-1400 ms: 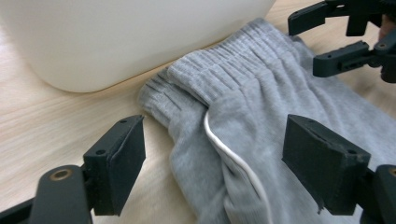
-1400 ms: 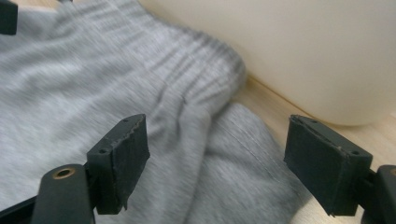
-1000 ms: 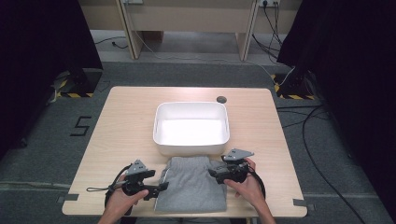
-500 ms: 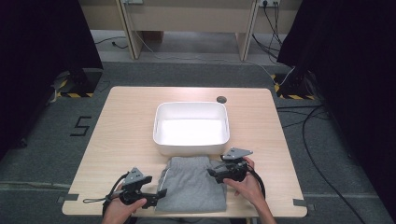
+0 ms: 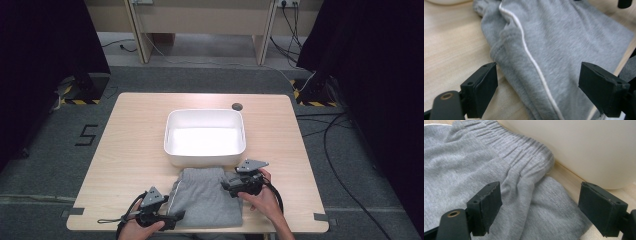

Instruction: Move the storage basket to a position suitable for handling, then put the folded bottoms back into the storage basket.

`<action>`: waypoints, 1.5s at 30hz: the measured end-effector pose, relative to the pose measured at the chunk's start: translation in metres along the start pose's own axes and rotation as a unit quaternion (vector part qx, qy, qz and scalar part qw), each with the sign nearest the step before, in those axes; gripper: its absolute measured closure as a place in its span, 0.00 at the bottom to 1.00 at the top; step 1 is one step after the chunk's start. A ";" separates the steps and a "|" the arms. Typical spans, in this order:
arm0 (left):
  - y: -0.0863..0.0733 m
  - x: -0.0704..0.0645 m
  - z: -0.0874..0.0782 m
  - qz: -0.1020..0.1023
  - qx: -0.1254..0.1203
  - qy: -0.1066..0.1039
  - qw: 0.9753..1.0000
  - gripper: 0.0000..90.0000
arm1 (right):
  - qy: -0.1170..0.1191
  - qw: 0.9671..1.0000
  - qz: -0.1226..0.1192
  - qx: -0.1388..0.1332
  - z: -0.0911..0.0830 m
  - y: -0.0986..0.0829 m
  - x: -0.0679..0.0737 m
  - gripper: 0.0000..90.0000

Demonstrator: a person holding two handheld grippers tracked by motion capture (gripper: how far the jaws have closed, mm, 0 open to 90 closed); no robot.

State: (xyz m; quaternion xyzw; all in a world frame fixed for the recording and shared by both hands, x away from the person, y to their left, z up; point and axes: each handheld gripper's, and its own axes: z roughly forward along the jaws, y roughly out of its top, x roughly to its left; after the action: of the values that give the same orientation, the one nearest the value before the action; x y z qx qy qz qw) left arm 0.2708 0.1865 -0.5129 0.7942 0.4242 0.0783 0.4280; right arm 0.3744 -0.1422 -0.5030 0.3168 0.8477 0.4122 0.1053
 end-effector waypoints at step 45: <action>-0.011 -0.004 0.001 0.024 -0.009 -0.037 0.999 0.68 | 0.066 0.998 -0.017 0.016 0.019 -0.001 0.005 0.70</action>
State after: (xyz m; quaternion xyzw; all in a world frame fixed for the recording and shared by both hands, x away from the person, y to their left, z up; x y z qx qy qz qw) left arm 0.2625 0.1856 -0.5206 0.8023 0.3887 0.0632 0.4486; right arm 0.3787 -0.1273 -0.5157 0.2757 0.8648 0.4166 0.0508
